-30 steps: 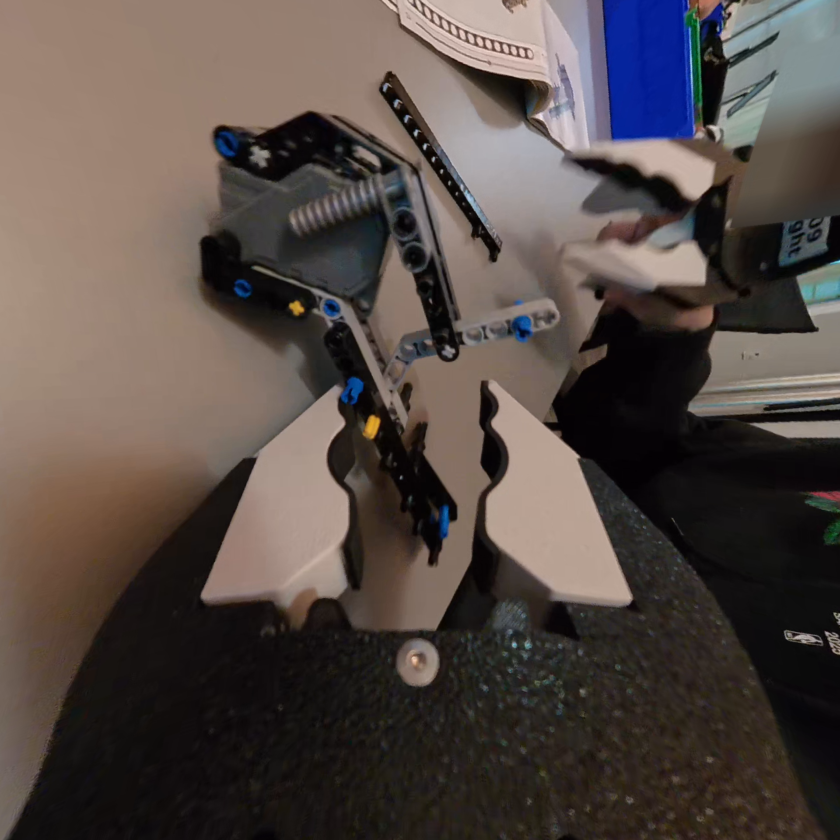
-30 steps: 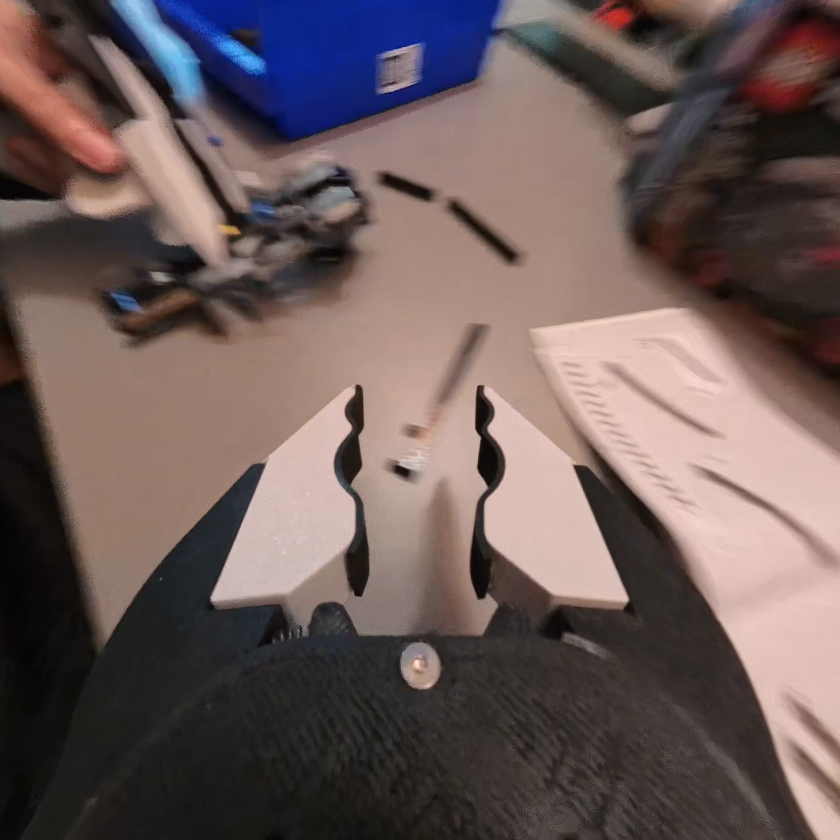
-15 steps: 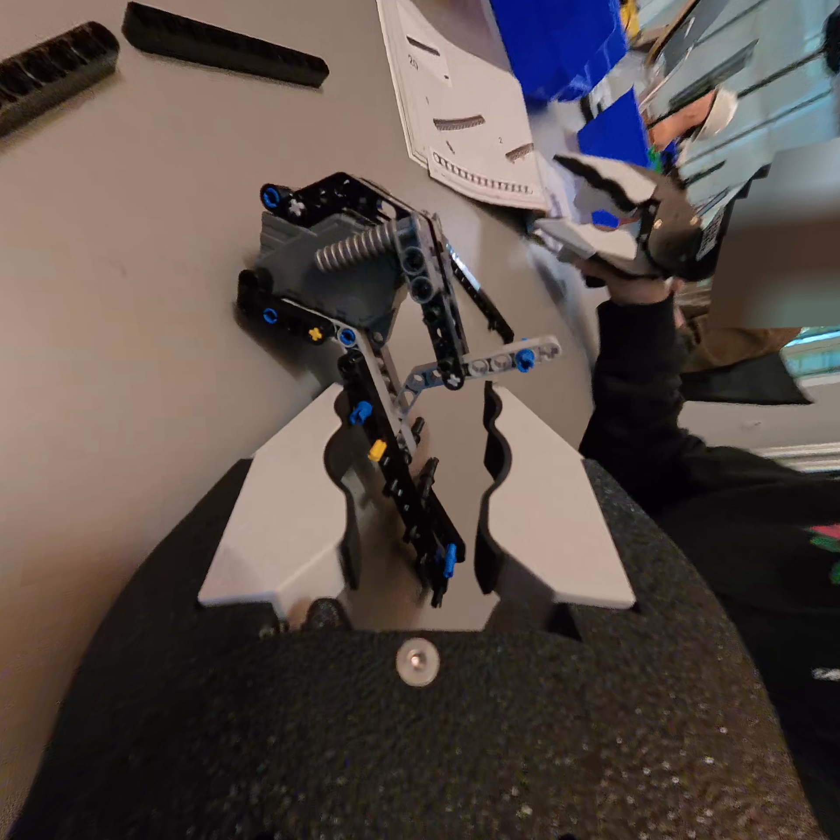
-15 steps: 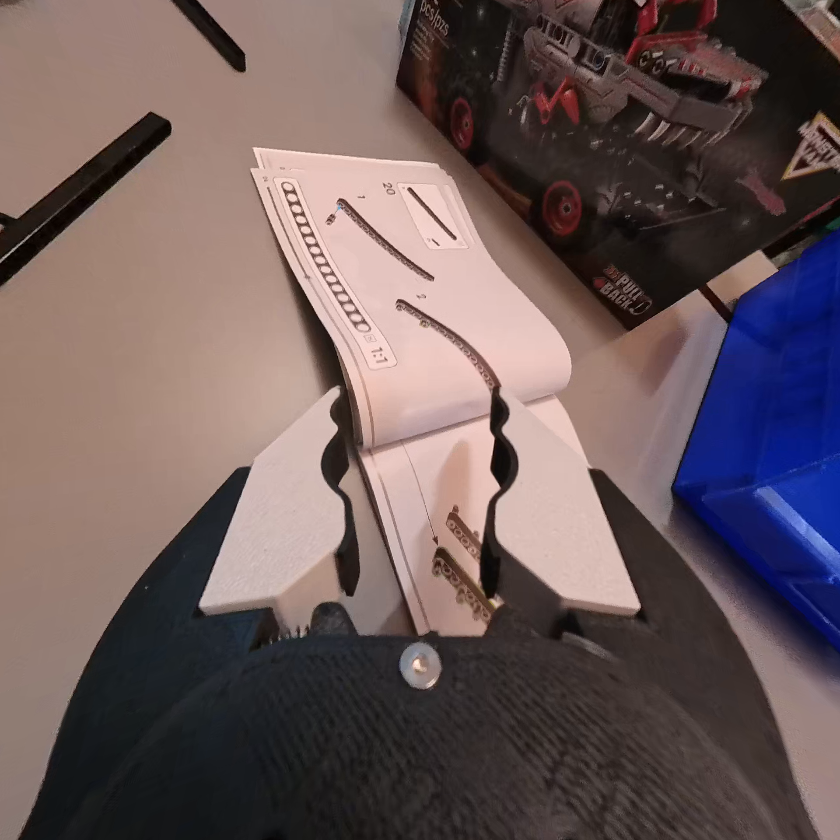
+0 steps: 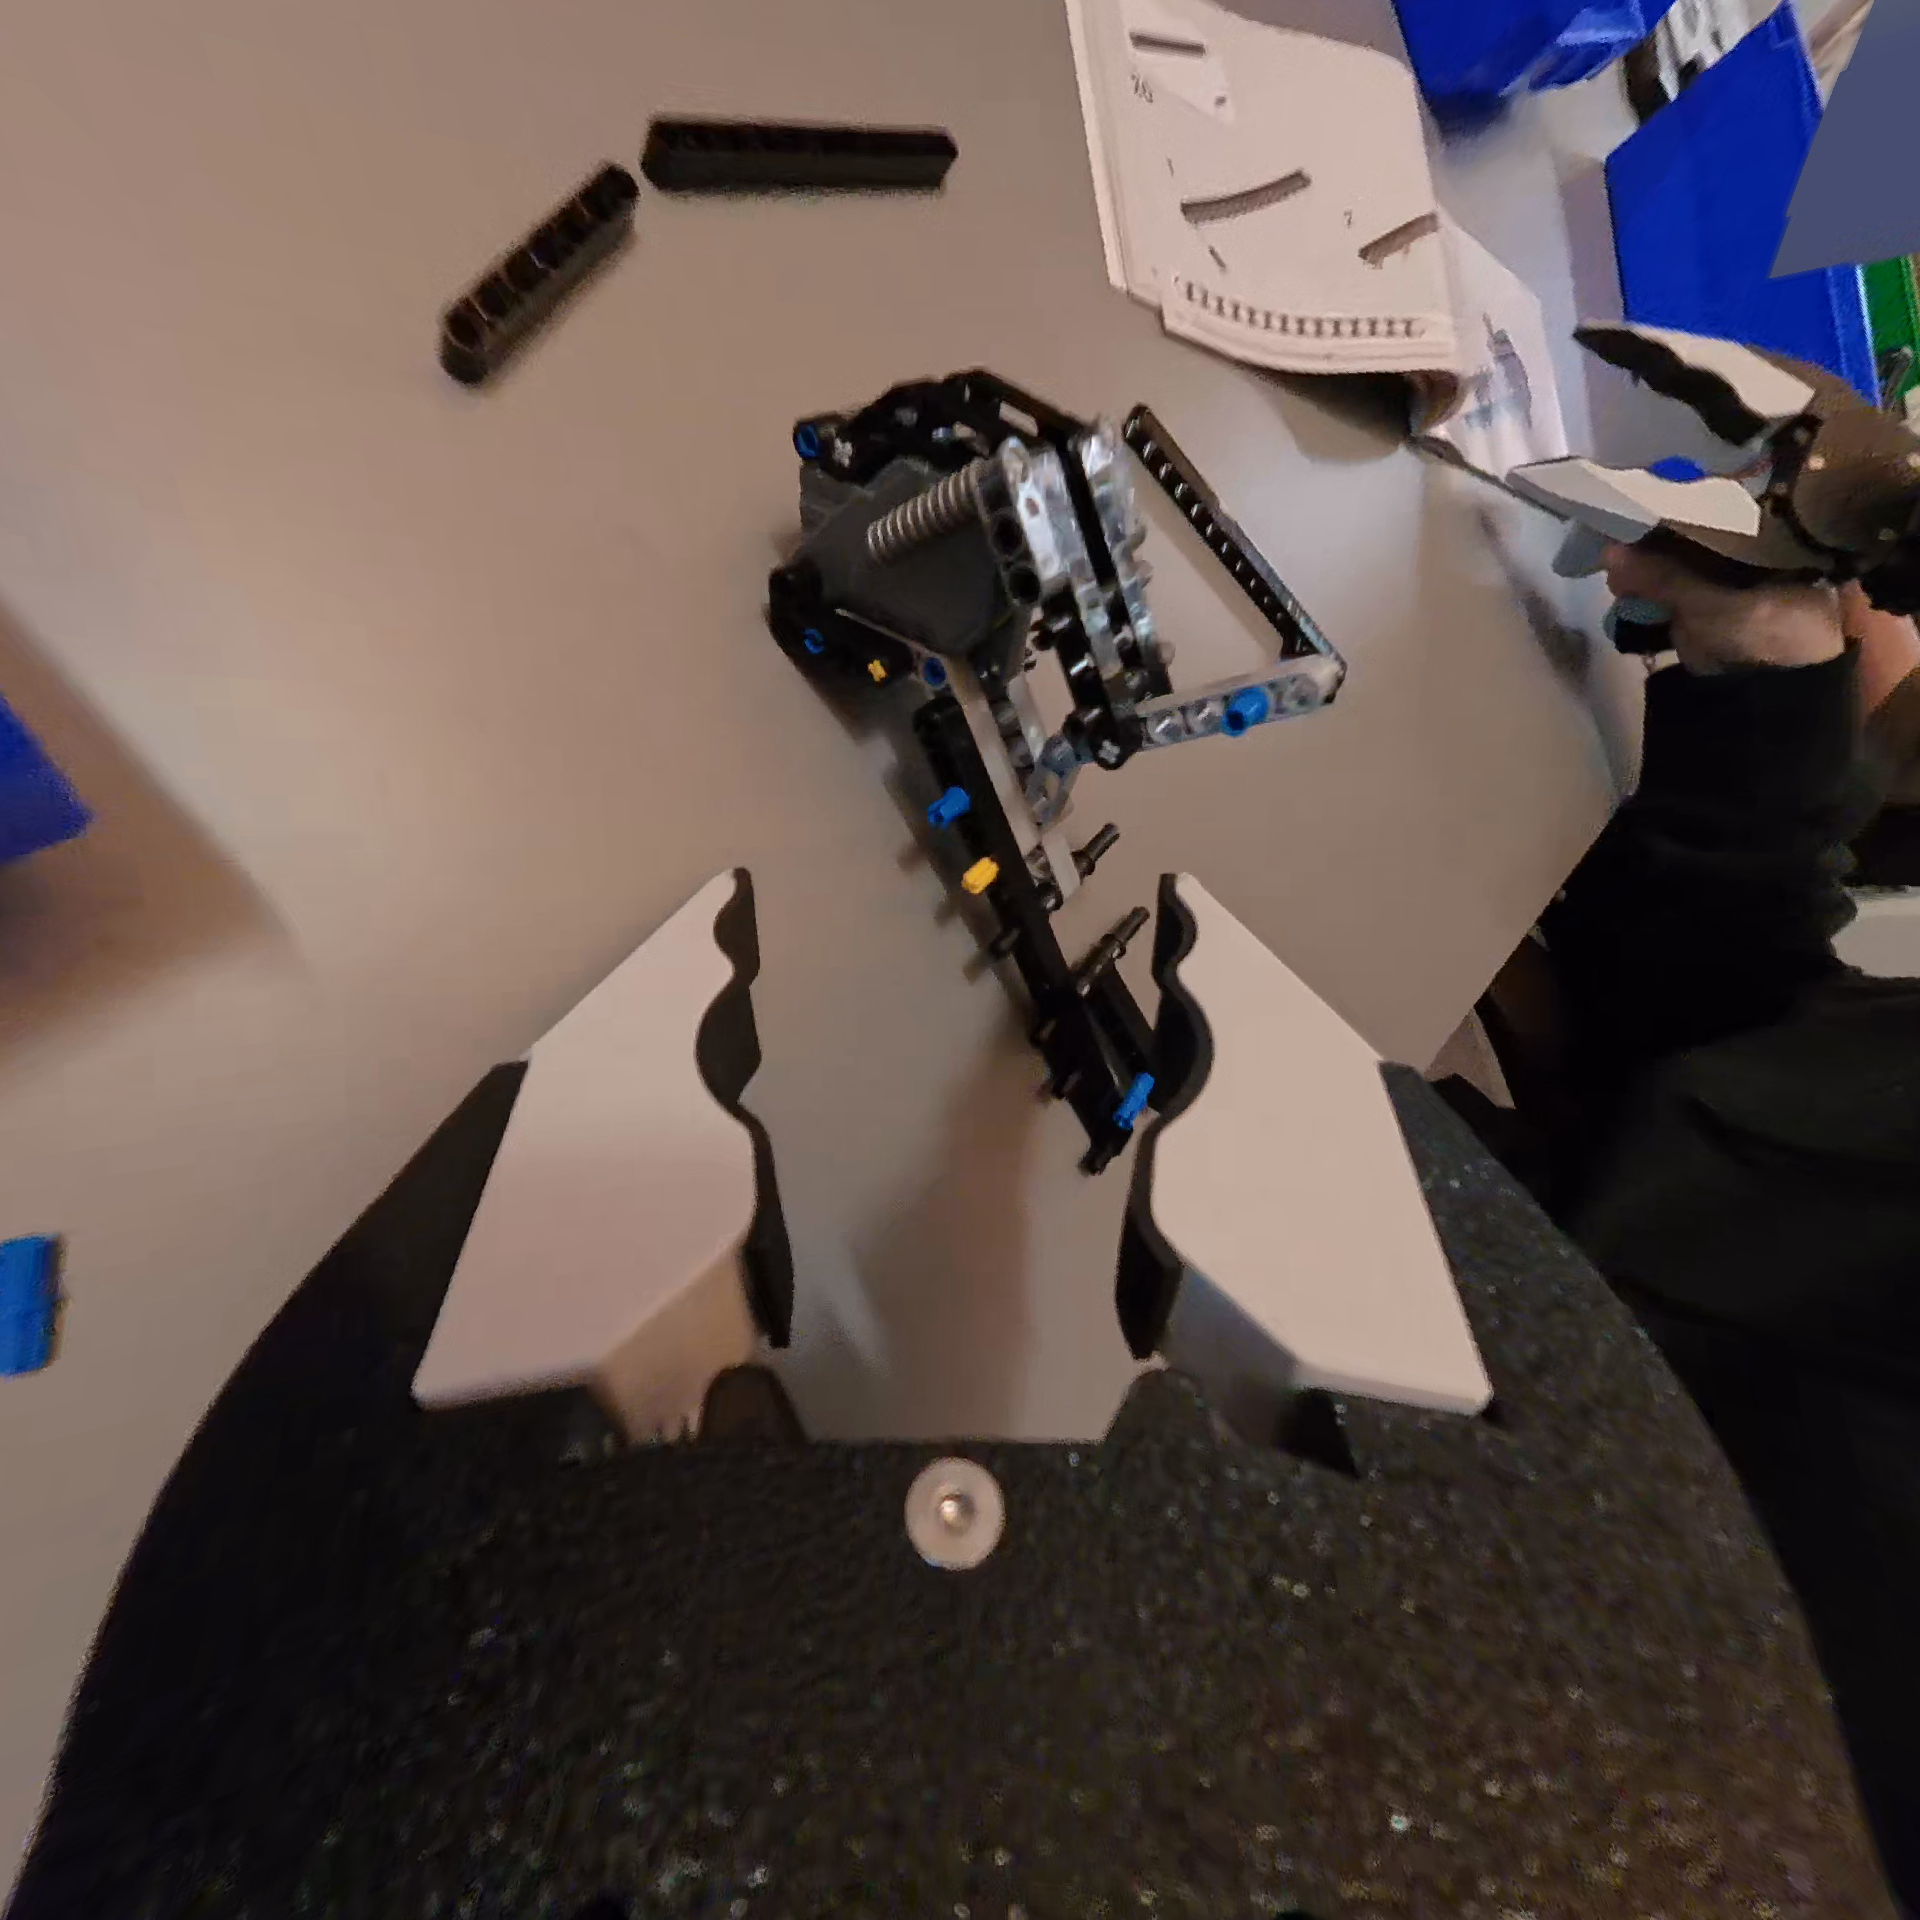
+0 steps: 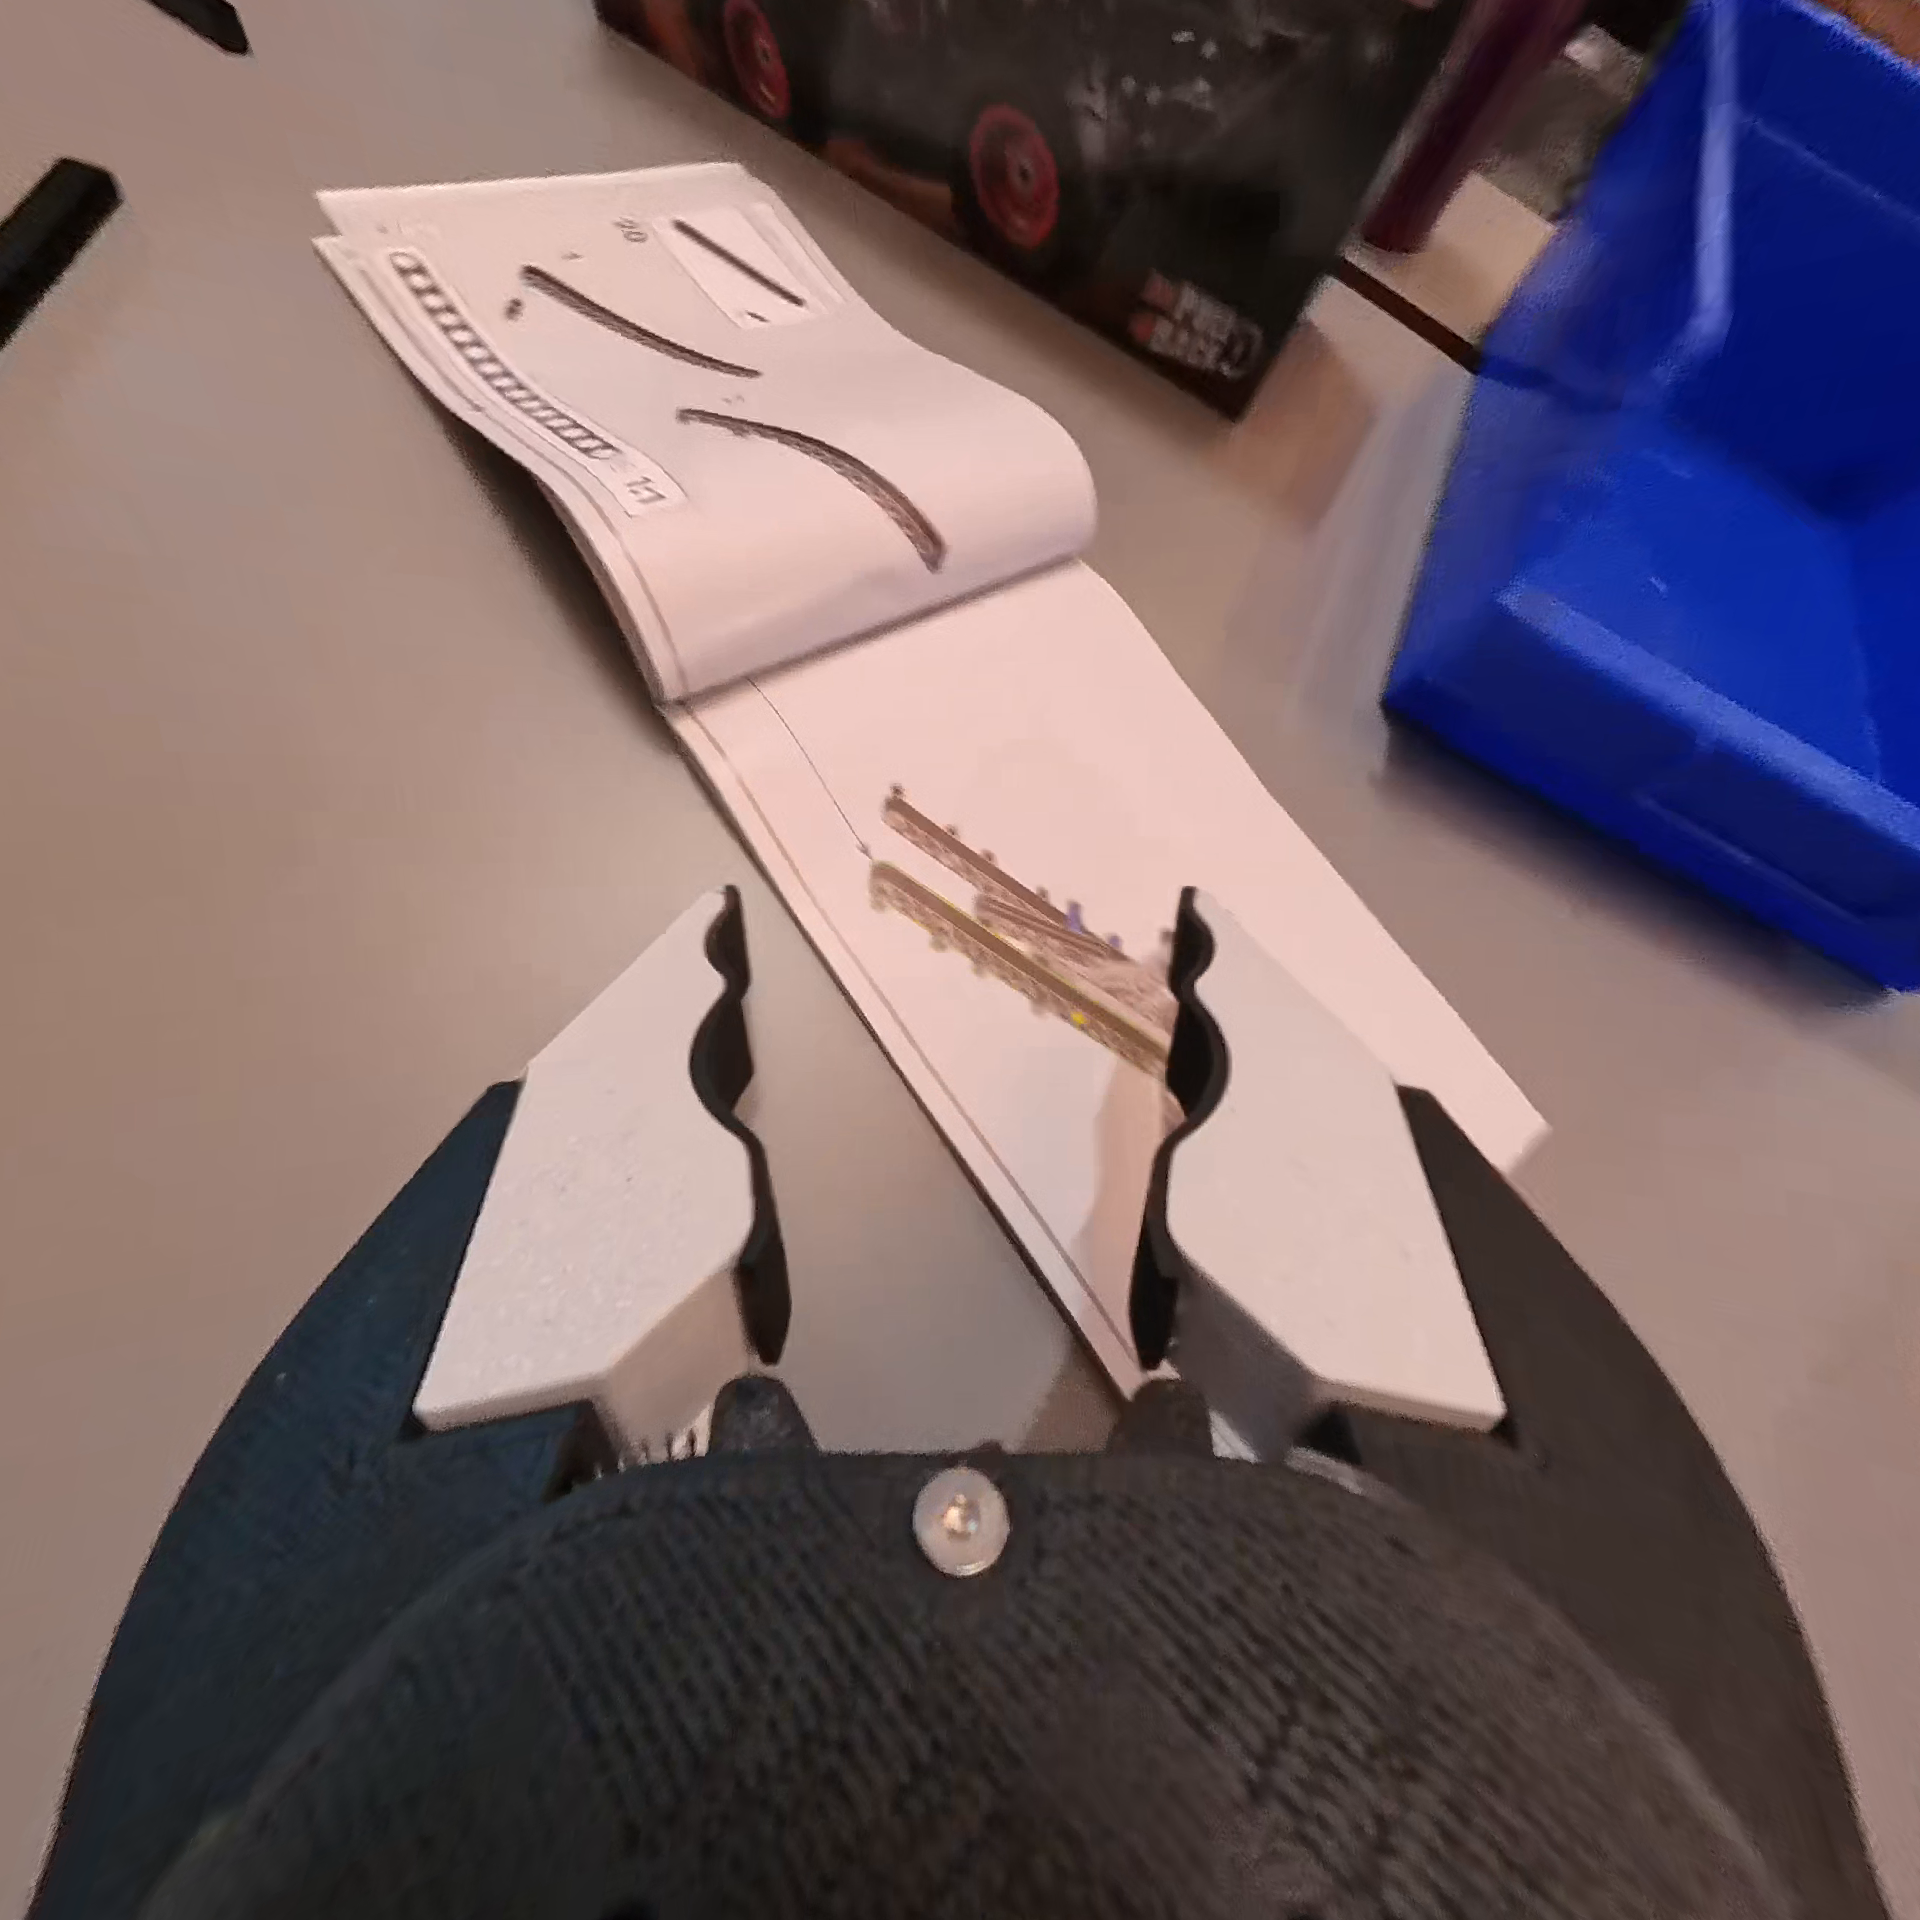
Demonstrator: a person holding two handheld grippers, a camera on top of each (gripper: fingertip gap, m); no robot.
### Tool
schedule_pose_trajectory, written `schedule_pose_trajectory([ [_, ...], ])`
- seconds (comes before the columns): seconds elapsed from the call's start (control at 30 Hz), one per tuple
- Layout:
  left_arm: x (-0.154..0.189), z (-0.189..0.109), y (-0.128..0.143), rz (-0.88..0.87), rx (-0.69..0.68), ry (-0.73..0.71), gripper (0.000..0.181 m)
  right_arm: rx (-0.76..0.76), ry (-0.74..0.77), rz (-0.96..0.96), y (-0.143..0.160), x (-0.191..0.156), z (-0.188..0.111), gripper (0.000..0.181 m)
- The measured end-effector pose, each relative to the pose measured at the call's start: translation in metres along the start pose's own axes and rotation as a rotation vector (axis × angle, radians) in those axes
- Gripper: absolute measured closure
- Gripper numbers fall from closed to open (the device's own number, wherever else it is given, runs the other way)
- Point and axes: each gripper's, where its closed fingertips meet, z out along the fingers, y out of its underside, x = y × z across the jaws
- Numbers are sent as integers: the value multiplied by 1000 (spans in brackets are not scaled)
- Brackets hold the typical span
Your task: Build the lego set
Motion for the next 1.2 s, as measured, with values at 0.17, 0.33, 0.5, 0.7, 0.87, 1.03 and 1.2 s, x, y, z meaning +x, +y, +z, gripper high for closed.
schedule_pose_trajectory([
  [0.17,9,-27,-44,115,240,-49,116,18,91,48,14,24,-27,121],
  [0.33,22,-25,-90,224,549,-32,127,-84,86,22,42,30,-22,128],
  [0.5,16,-10,-107,204,691,-15,129,-83,-20,-9,41,16,-19,157],
  [0.7,0,6,-106,296,644,-182,135,-91,-94,-18,42,4,-19,181],
  [0.87,-2,11,-102,371,635,-265,139,-92,-101,-22,42,2,-19,181],
  [1.03,-2,14,-101,378,613,-270,140,-93,-117,-2,42,2,-19,181],
  [1.2,-4,15,-101,351,601,-250,142,-92,-120,-11,42,2,-20,181],
])
